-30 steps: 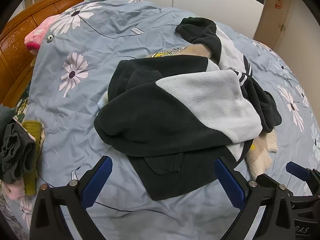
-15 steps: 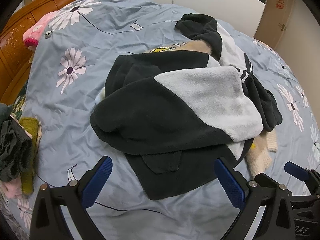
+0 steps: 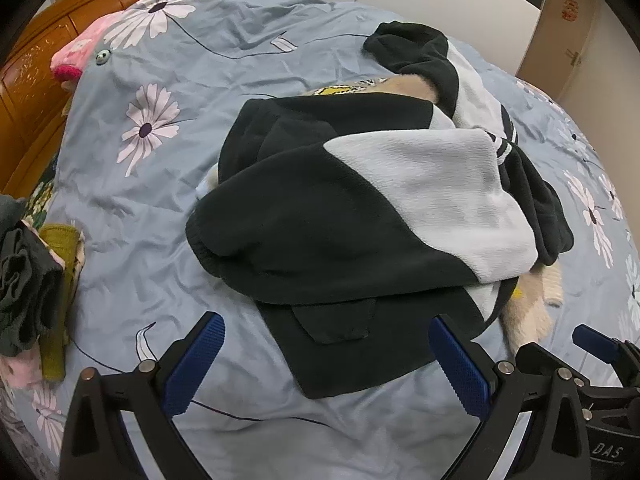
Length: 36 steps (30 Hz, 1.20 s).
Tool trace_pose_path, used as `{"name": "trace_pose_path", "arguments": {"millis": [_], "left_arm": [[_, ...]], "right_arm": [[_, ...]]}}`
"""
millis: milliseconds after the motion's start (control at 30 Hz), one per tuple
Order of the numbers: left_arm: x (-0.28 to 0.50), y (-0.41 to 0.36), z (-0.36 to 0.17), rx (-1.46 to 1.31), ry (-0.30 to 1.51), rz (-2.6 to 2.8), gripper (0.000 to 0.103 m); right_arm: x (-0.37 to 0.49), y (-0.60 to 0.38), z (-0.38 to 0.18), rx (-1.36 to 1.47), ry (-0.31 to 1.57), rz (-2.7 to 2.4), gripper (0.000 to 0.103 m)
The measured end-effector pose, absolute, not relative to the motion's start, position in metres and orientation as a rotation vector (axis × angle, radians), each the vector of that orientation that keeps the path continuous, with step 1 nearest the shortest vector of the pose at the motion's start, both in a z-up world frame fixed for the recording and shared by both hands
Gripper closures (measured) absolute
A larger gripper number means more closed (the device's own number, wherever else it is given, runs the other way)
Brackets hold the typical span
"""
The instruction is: Fold clothes
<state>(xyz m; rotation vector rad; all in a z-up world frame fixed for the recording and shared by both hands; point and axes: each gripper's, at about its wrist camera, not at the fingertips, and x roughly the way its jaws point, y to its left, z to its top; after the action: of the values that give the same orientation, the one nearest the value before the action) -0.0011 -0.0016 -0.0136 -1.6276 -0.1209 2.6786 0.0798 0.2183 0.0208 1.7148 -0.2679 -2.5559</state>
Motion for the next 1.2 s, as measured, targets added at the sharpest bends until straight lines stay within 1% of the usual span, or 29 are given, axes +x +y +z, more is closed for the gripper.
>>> {"name": "trace_pose_path", "arguments": {"millis": [333, 433, 600, 700, 767, 833, 867, 933, 1000, 1033, 1067, 1100, 1133, 1167, 1200], "left_arm": [[0.000, -0.003, -0.021, -1.651, -0.136, 2.673, 0.000], [-0.001, -0.006, -0.020, -1.645, -0.159, 2.672, 0.000], [-0.003, -0.018, -0.003, -1.558, -0.205, 2.694, 0.000], [-0.004, -0.023, 0.008, -1.511, -0.142, 2.710, 0.000], [-0.005, -0.024, 0.013, -1.508, -0.046, 2.732, 0.000], [-0.005, -0.025, 0.016, -1.504, 0.031, 2.757, 0.000], [-0.006, -0.026, 0.017, -1.514, 0.048, 2.758, 0.000], [-0.009, -0.033, 0.016, -1.553, 0.025, 2.734, 0.000], [-0.011, -0.041, 0.017, -1.581, 0.007, 2.742, 0.000], [-0.012, -0.045, 0.018, -1.589, 0.005, 2.760, 0.000], [-0.012, -0.049, 0.019, -1.595, 0.002, 2.777, 0.000], [-0.010, -0.054, 0.021, -1.590, -0.005, 2.789, 0.000], [-0.009, -0.060, 0.023, -1.584, -0.017, 2.804, 0.000], [-0.007, -0.065, 0.025, -1.582, -0.025, 2.817, 0.000], [-0.006, -0.069, 0.027, -1.580, -0.033, 2.830, 0.000]], "right_arm": [[0.076, 0.219, 0.014, 1.724, -0.279, -2.543, 0.000], [0.074, 0.225, 0.013, 1.723, -0.313, -2.547, 0.000], [0.058, 0.272, 0.019, 1.676, -0.554, -2.622, 0.000], [0.031, 0.302, 0.019, 1.652, -0.771, -2.595, 0.000], [0.008, 0.312, 0.020, 1.601, -0.933, -2.540, 0.000], [-0.018, 0.308, 0.026, 1.558, -1.015, -2.526, 0.000], [-0.032, 0.304, 0.027, 1.547, -1.051, -2.515, 0.000], [-0.054, 0.298, 0.025, 1.543, -1.145, -2.485, 0.000], [-0.071, 0.293, 0.020, 1.558, -1.247, -2.446, 0.003], [-0.072, 0.294, 0.014, 1.587, -1.297, -2.421, 0.015], [-0.074, 0.294, 0.009, 1.616, -1.348, -2.395, 0.036], [-0.075, 0.294, 0.003, 1.644, -1.398, -2.368, 0.048], [-0.076, 0.295, -0.002, 1.672, -1.449, -2.339, 0.063], [-0.077, 0.295, -0.007, 1.699, -1.499, -2.309, 0.069], [-0.074, 0.295, -0.008, 1.710, -1.509, -2.301, 0.076]]}}
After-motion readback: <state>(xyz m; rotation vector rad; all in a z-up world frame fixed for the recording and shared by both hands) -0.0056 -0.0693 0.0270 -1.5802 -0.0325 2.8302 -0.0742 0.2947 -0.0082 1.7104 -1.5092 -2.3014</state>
